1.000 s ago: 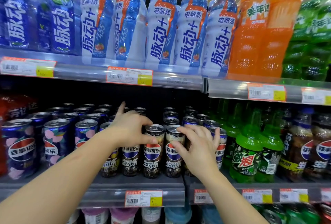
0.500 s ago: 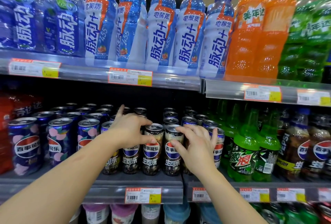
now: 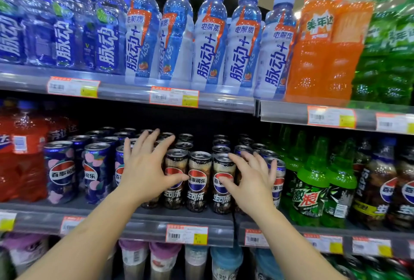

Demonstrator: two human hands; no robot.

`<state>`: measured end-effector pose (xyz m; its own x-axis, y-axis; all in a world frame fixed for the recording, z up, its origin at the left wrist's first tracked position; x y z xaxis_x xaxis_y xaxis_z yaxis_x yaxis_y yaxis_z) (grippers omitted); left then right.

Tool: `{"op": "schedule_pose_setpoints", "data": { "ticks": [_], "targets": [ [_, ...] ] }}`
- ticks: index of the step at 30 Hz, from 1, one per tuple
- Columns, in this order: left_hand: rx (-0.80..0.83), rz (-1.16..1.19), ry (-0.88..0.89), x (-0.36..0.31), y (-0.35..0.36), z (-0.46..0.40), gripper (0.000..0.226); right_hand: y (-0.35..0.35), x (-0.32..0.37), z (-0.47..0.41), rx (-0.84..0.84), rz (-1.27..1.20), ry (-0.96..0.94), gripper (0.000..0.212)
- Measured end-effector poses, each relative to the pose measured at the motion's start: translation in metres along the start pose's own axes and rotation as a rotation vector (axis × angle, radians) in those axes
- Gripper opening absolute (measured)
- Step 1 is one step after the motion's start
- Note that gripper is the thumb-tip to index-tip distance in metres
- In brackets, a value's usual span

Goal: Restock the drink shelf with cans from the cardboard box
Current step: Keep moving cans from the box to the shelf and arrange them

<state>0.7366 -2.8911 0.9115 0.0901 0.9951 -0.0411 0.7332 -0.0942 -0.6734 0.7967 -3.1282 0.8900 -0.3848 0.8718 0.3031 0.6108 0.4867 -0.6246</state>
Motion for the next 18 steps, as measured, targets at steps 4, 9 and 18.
{"op": "schedule_pose_setpoints", "data": {
  "ticks": [4,9,18],
  "targets": [
    [0.133,-0.073,-0.058,0.013,0.023,0.027,0.113,0.000,-0.016,0.006,-0.023,0.079,0.036,0.067],
    [0.146,-0.136,-0.056,0.018,0.032,0.030,0.109,0.004,-0.024,0.006,0.045,0.116,0.025,0.068],
    [0.192,-0.163,-0.085,-0.002,0.024,0.048,0.111,-0.001,-0.018,0.008,0.092,0.063,-0.019,0.072]
  ]
}}
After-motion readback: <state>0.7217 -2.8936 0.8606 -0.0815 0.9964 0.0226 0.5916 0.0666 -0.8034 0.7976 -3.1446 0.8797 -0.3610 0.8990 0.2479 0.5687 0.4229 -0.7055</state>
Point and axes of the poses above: each hand's wrist, its own z-axis away from the middle knuckle, its own y-axis out of the palm, x = y × z, the point moved 8 cm from there along -z, towards the middle knuckle, and after that the axes turned 8 degrees about y, right-handed, at the moved point
